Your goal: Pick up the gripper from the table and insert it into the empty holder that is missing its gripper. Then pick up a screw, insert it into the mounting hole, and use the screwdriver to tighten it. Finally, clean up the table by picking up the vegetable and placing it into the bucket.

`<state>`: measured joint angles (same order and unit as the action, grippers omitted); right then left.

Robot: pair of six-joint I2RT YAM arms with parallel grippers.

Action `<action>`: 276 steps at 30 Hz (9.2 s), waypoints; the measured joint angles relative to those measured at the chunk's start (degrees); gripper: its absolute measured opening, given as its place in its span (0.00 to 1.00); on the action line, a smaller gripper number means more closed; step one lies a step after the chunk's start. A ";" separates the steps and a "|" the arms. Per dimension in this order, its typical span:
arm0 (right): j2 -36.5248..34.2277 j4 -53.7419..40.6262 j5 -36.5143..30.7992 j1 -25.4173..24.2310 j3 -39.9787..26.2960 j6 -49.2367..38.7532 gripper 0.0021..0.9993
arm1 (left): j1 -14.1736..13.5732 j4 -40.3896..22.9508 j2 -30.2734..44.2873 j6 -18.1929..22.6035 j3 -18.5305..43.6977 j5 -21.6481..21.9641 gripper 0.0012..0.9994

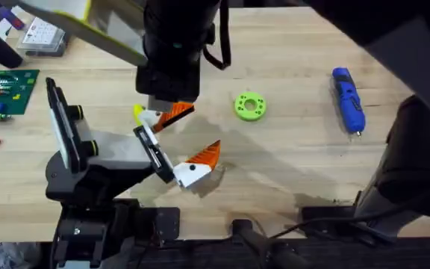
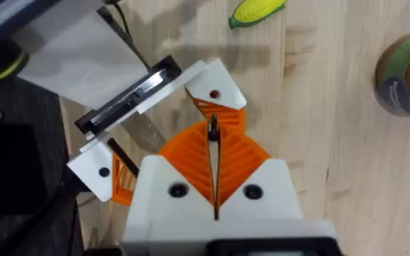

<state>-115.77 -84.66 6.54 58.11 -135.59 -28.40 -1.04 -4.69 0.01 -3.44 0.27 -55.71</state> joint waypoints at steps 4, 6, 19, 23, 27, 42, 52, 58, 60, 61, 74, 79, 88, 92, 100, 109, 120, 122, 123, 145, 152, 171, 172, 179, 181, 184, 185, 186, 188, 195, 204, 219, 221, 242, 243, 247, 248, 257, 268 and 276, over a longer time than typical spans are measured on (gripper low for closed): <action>0.00 0.00 -0.01 0.30 0.00 -0.29 0.00 | 0.00 0.00 0.00 0.00 0.00 -0.01 0.99; 0.00 0.06 -0.01 0.56 0.00 -0.43 0.00 | 0.00 0.00 0.00 -0.01 0.00 0.01 0.99; -1.54 0.31 -0.01 1.56 -0.02 -0.59 0.00 | 0.00 0.00 0.00 0.00 0.00 0.00 0.99; -2.20 0.32 -0.06 1.57 -0.02 -0.60 0.00 | 0.00 0.00 0.00 0.00 0.00 -0.01 0.99; -2.23 0.30 -0.10 1.57 -0.02 -0.63 0.00 | 0.00 0.00 0.00 0.00 0.00 -0.01 0.99; -2.27 -0.68 -0.15 1.57 -0.02 -0.81 0.00 | 0.00 0.00 0.00 -0.02 0.00 0.00 0.99; -2.27 0.00 -0.27 1.55 -0.02 -1.68 0.00 | 0.00 0.00 0.00 0.00 0.00 0.01 0.99; -2.27 0.54 -0.50 1.55 -0.02 -2.08 0.00 | 0.00 0.00 0.00 0.00 0.00 -0.01 0.99; -2.31 0.59 -1.13 1.55 -0.02 -2.10 0.00 | 0.00 0.00 0.00 0.00 0.00 -0.01 0.99; -2.40 0.63 -1.44 1.55 -0.03 -2.10 0.00 | 0.00 0.00 0.00 0.00 0.00 0.01 0.99; -4.15 0.81 -2.63 1.55 -0.07 -2.10 0.00 | 0.00 0.00 0.00 0.00 0.00 -0.01 0.99; -4.15 0.79 -2.63 1.55 -0.07 -2.10 0.00 | 0.00 0.00 0.00 0.00 0.00 -0.01 0.99; -4.17 0.74 -2.64 1.55 -0.07 -2.10 0.00 | 0.00 0.00 0.00 0.00 0.00 -0.01 0.99; -4.17 0.74 -2.63 1.57 -0.07 -2.10 0.00 | 0.00 0.00 0.00 0.00 0.00 -0.01 0.99; -4.15 0.67 -2.63 1.58 -0.07 -2.08 0.00 | 0.00 0.00 0.00 0.00 0.00 -0.01 0.99; -4.15 0.39 -2.63 1.68 -0.07 -2.10 0.00 | 0.00 0.00 0.00 0.00 0.02 -0.01 0.99; -4.15 0.42 -2.63 1.82 -0.07 -2.10 0.00 | 0.00 0.00 0.00 0.00 0.00 0.01 0.99; -4.15 0.39 -2.63 1.88 -0.07 -2.10 0.00 | 0.00 0.02 0.00 0.00 0.00 0.01 0.99; -4.15 0.39 -2.63 1.88 -0.07 -2.10 0.00 | 0.00 0.00 0.00 0.00 0.00 -0.01 0.99; -5.49 0.39 -2.66 1.90 -0.07 -2.10 0.00 | 0.00 0.00 0.00 -0.02 0.02 -0.01 0.99; -5.49 0.39 -2.63 1.90 -0.07 -2.10 0.00 | 0.00 0.00 0.00 -0.02 0.02 -0.01 0.99; -5.49 0.42 -2.66 2.16 -0.07 -2.10 0.00 | 0.00 0.00 0.00 0.00 0.00 -0.01 0.99; -5.49 0.42 -2.66 2.16 -0.07 -2.10 0.00 | 0.00 0.00 0.00 -0.02 0.00 -0.01 0.99; -5.60 0.39 -2.65 2.16 -0.08 -2.10 0.00 | 0.00 0.00 0.00 0.00 0.00 -0.01 0.99; -5.93 0.40 -2.64 2.16 -0.15 -2.10 0.00 | 0.00 -0.02 0.00 -0.08 0.00 0.03 0.99; -6.47 0.34 -2.65 2.16 -0.17 -2.08 0.00 | 0.00 -0.02 0.00 -0.32 0.02 0.06 0.99; -6.54 0.33 -2.64 2.16 -0.17 -2.09 0.00 | 0.00 -0.02 0.00 -0.41 0.02 0.05 0.99; -6.59 0.26 -2.65 2.16 -0.19 -2.10 0.00 | 0.00 -0.02 0.00 -0.47 0.00 0.04 0.99; -6.62 0.04 -2.68 2.16 -0.22 -2.08 0.00 | 0.00 -0.02 0.00 -0.46 0.02 0.01 0.99; -6.62 -0.05 -2.68 2.16 -0.22 -2.10 0.00 | 0.00 -0.02 0.00 -0.46 0.02 0.01 0.99; -7.07 0.53 -2.66 2.16 -0.24 -2.10 0.00 | 0.00 -0.02 0.00 -0.44 0.02 -0.01 0.99; -7.63 0.87 -2.66 2.16 -0.48 -2.10 0.00 | 0.00 -0.04 0.04 -1.31 0.02 0.16 0.99; -7.63 0.85 -2.66 2.16 -0.48 -2.09 0.00 | 0.00 -0.04 0.04 -1.33 0.02 0.16 0.99; -7.62 0.87 -3.04 2.15 -0.50 -2.12 0.53 | 0.00 -0.04 0.03 -1.26 0.02 0.02 0.99; -7.62 0.77 -3.55 2.06 -0.50 -2.21 0.68 | 0.00 -0.04 0.03 -1.27 0.02 0.00 0.99; -7.63 0.63 -4.45 1.20 -0.98 -2.15 0.99 | 0.00 -0.04 0.04 -1.25 0.02 -0.05 0.99; -7.63 0.60 -4.48 1.21 -0.98 -2.08 0.99 | 0.00 -0.04 0.04 -1.23 0.02 -0.07 0.99; -7.63 0.38 -4.58 1.27 -0.98 -1.81 0.99 | 0.00 -0.07 0.03 -1.09 0.02 -0.19 0.99; -7.33 -0.60 -4.51 1.38 -1.01 -1.12 0.99 | 0.00 0.03 0.02 -1.07 0.02 0.06 0.99; -4.50 -3.29 -3.86 1.37 -0.98 -0.33 0.99 | 0.00 0.16 0.03 -1.13 0.02 0.83 0.82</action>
<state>-120.26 -87.95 2.68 59.48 -136.57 -28.73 -1.04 -4.52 0.04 -4.57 0.30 -54.89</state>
